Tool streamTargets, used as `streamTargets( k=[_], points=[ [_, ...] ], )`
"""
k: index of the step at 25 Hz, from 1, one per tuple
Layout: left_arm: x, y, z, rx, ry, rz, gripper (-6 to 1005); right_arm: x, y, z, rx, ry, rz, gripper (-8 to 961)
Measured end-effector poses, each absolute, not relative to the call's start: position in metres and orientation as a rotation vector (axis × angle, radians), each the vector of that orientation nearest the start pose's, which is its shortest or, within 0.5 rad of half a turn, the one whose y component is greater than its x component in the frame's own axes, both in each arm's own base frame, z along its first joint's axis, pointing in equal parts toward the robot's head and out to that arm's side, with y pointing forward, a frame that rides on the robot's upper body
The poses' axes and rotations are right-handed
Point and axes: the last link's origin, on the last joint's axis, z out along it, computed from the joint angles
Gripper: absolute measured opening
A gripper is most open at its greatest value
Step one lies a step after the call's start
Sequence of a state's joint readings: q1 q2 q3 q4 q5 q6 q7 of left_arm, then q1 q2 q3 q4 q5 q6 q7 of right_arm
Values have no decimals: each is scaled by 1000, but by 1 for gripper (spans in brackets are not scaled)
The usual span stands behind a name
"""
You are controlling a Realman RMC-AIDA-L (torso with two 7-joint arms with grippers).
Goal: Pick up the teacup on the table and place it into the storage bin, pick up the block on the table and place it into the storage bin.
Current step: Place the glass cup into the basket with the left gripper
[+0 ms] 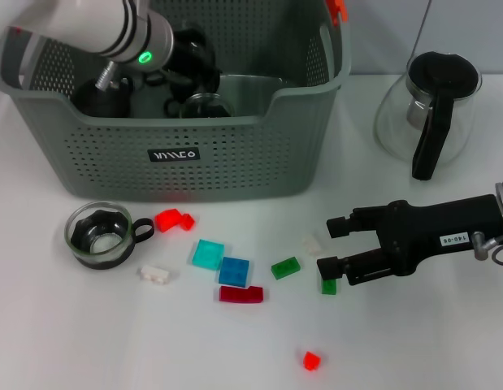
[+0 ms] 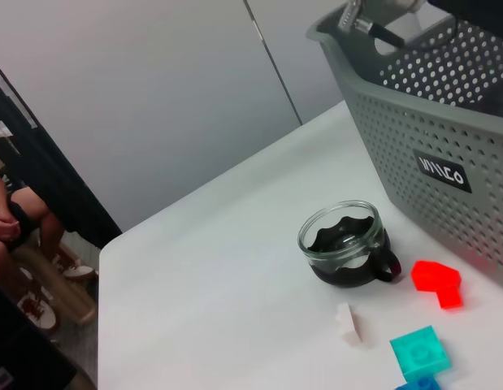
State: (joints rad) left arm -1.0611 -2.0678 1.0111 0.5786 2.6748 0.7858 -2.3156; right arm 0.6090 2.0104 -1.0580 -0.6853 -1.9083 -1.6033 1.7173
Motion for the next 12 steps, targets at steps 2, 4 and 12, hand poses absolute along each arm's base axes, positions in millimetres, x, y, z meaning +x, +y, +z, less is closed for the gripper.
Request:
streamTargets(
  k=[2, 4, 12],
  points=[
    [-154, 489, -23, -2328, -689, 139, 39, 221, 334, -15, -3032, 817, 524, 927],
    [-154, 489, -24, -2330, -687, 141, 39, 221, 334, -15, -3032, 817, 524, 927],
    [-154, 485, -30, -2343, -670, 155, 38, 222, 334, -15, -3025, 825, 522, 927]
  ],
)
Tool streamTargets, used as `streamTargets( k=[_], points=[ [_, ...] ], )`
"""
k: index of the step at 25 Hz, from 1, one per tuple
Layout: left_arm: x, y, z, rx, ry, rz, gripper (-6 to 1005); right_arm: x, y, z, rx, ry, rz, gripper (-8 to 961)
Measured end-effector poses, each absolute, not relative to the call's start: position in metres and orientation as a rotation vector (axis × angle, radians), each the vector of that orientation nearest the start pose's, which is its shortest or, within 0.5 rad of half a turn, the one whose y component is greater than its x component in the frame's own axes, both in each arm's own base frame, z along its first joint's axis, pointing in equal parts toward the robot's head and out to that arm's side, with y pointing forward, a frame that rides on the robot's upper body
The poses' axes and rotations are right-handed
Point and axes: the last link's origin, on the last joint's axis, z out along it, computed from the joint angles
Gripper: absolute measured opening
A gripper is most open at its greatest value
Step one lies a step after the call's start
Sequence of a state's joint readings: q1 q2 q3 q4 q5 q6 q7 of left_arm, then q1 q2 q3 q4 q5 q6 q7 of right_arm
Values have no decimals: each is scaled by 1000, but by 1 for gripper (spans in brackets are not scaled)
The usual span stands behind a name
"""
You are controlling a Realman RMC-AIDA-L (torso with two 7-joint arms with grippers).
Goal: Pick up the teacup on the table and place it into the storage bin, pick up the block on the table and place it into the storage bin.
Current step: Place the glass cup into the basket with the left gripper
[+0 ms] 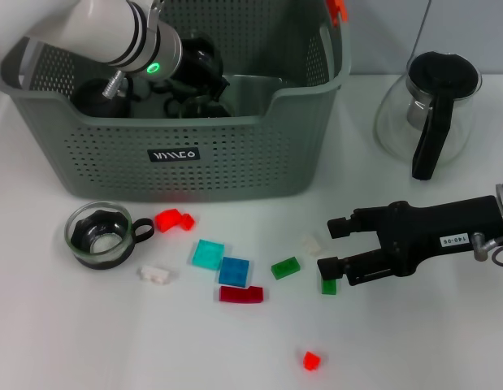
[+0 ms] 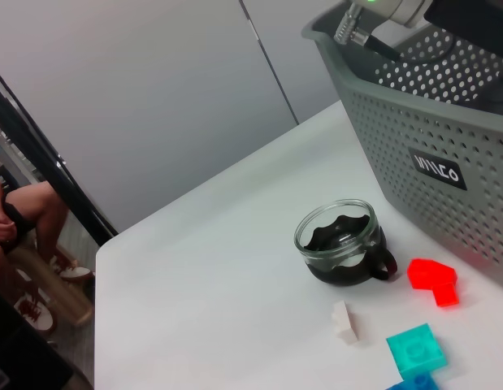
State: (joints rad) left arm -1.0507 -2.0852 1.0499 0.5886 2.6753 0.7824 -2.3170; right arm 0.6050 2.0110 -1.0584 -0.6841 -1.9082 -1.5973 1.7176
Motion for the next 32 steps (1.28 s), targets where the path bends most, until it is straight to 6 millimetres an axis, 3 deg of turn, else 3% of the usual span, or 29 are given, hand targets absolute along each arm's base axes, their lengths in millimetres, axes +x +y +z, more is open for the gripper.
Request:
streamTargets(
  k=[4, 10, 21, 26, 32],
  points=[
    [-154, 485, -30, -2340, -674, 152, 40, 223, 333, -15, -3023, 828, 523, 927],
    [-152, 486, -28, -2338, -660, 155, 238, 222, 334, -15, -3021, 829, 526, 927],
    [-147, 484, -21, -2348, -651, 149, 483, 222, 336, -14, -3012, 822, 527, 928],
    [-145, 480, -15, -2355, -643, 142, 690, 222, 337, -14, -3008, 820, 523, 928],
    [-147, 476, -15, -2366, -636, 167, 764, 222, 337, -14, -3008, 814, 518, 928]
  ],
)
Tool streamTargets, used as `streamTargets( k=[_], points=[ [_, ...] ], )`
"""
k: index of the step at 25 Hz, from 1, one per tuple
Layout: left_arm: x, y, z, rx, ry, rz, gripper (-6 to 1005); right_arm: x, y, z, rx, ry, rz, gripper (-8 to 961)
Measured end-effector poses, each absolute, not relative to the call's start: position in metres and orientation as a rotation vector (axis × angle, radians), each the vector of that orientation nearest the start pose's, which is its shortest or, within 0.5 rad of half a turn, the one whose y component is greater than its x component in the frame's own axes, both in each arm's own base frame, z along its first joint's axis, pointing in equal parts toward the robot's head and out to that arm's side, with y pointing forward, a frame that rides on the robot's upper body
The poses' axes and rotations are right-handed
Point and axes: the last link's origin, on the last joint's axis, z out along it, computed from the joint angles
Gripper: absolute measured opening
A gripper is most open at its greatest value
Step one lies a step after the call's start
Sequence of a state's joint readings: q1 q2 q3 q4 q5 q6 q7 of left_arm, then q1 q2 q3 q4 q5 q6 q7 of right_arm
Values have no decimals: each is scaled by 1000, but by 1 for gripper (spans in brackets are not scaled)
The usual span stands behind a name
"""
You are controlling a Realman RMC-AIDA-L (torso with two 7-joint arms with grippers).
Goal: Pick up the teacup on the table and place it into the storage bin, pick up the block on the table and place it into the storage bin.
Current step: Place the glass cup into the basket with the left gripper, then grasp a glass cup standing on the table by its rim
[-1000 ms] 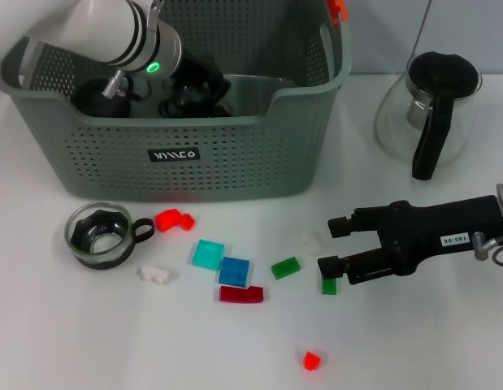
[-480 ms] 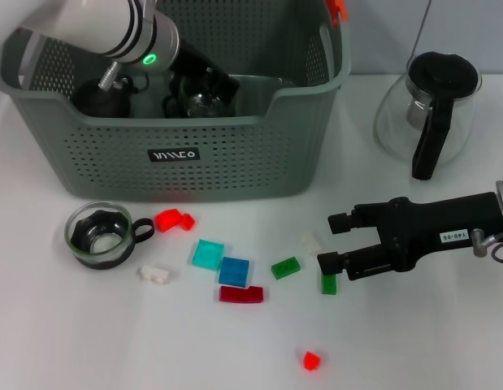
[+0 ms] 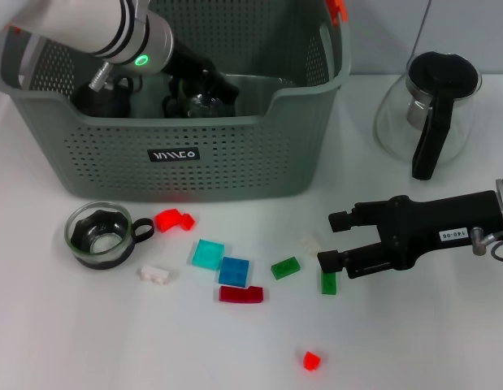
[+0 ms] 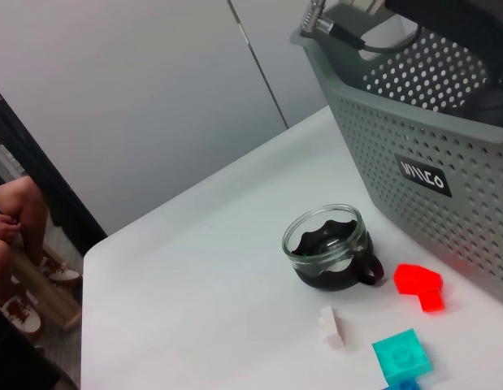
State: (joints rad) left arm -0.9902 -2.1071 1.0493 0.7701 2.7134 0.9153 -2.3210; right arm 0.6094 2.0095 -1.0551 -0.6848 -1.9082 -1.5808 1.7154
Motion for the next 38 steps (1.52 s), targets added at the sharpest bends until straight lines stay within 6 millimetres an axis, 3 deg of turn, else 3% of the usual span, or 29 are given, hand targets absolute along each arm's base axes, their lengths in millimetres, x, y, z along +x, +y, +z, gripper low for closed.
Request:
streamTargets(
  k=[3, 7, 9, 10, 16, 23, 27, 31, 34, 38],
  points=[
    [-148, 475, -16, -2364, -634, 175, 864, 222, 337, -14, -3009, 813, 517, 928],
    [-145, 474, -6, -2352, -633, 150, 864, 222, 337, -14, -3009, 812, 516, 928],
    [-140, 469, 13, -2330, -642, 103, 864, 222, 337, -14, -3009, 812, 515, 928],
    [-140, 469, 13, -2330, -642, 103, 864, 222, 337, -14, -3009, 812, 515, 928],
    [-118, 448, 42, -2333, -624, 3, 865, 222, 338, -13, -3007, 812, 514, 928],
    [-104, 410, 83, -2510, -607, -412, 861, 223, 340, -11, -3006, 785, 509, 928],
    [-118, 372, 110, -2645, -484, -672, 859, 223, 340, -10, -3003, 777, 508, 928],
    [-147, 327, 121, -2762, -300, -759, 859, 224, 340, -10, -2999, 782, 514, 928],
    [-162, 307, 119, -2827, -225, -710, 860, 222, 341, -10, -2992, 782, 528, 927],
    [-190, 286, 108, -2874, -197, -495, 860, 219, 343, -13, -2982, 785, 533, 927]
  ],
)
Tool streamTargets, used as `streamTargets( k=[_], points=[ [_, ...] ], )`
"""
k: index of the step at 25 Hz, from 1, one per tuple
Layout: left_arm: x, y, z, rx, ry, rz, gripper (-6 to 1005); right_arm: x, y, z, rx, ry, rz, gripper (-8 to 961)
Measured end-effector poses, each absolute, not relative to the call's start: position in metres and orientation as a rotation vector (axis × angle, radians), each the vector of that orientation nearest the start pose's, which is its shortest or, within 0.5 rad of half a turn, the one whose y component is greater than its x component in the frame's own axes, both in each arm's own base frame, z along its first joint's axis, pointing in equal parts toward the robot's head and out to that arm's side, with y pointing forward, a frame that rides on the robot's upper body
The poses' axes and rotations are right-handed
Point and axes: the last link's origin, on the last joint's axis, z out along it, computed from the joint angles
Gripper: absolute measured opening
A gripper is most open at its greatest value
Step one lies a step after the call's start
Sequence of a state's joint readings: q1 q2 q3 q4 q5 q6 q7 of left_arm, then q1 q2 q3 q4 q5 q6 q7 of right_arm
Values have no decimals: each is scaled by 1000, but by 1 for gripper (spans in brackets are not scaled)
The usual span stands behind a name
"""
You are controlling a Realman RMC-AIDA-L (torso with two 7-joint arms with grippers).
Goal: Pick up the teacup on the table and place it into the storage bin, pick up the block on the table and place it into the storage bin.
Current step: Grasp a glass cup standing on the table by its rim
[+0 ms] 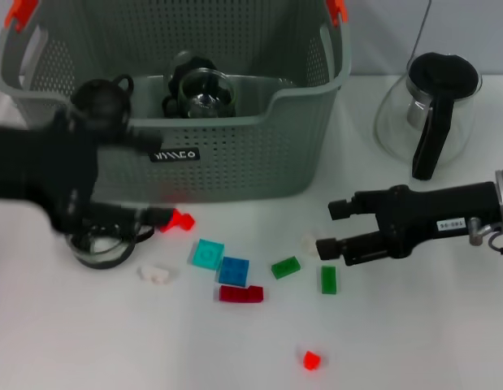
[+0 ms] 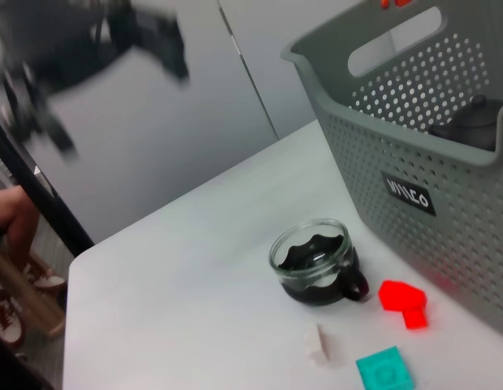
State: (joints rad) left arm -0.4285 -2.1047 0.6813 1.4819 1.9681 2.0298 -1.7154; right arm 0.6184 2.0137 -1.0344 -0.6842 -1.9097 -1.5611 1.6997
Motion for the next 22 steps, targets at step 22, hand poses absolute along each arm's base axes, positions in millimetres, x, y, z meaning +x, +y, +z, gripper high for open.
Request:
streamTargets(
  k=[22],
  points=[
    [-249, 327, 37, -2769, -144, 606, 847, 216, 344, -31, -2929, 889, 604, 927]
  ],
)
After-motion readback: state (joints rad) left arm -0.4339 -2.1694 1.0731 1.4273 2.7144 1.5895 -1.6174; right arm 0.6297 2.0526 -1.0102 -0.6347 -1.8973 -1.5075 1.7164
